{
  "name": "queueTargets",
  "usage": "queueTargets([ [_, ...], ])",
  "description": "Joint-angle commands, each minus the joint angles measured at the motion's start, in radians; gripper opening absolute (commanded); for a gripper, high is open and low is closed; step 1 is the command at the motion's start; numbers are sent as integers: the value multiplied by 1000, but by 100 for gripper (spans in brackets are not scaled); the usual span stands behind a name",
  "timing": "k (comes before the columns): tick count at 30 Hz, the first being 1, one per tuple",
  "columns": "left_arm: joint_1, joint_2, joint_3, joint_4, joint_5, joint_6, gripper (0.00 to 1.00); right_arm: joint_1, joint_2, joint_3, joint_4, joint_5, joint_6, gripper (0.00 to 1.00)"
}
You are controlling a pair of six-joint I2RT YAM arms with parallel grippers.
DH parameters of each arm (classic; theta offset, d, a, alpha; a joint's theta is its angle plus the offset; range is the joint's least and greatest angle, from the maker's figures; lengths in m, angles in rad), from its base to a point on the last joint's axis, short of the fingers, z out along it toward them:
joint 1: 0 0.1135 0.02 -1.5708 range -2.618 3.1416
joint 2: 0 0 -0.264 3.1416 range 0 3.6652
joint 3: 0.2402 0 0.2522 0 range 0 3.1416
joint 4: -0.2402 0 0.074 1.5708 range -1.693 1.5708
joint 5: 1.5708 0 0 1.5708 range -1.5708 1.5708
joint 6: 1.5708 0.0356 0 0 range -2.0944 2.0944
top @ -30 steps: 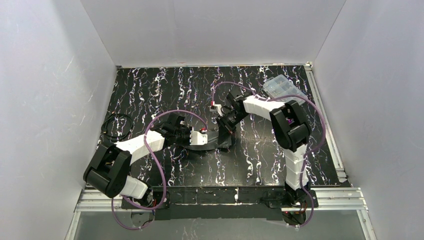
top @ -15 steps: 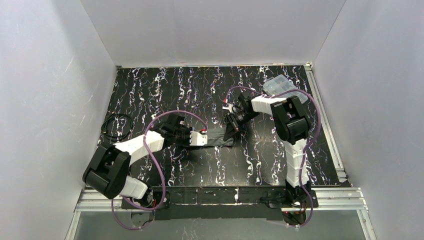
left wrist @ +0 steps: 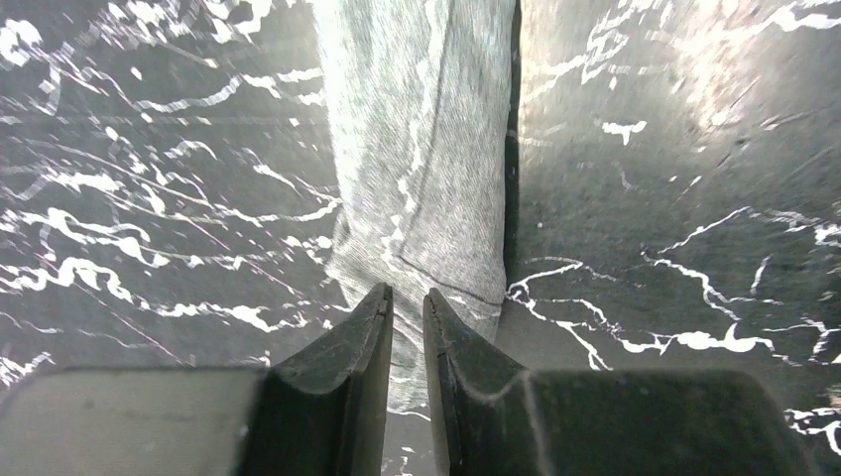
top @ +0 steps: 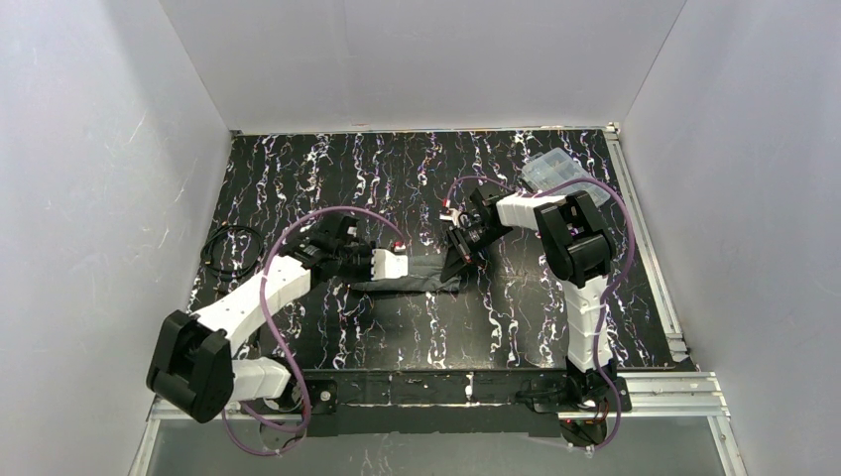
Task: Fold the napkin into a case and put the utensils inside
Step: Fold the 2/3-rectangle-folded napkin at the center of the board.
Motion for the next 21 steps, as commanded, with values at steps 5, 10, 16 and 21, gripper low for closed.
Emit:
queueTargets([
  [5,-84,-15,77,-116,160,-55,17,25,0,-9,4,111,-40,13],
  [10,-160,48,42,32,128,-131,16,30,-3,-16,3,114,-44,13],
  [16,-168,174,56,135,50,-155,10,29,-6,-22,1,115,-48,13],
  [21,-158,282,53,186,-43,-147,5,29,-6,-30,9,103,-49,13],
])
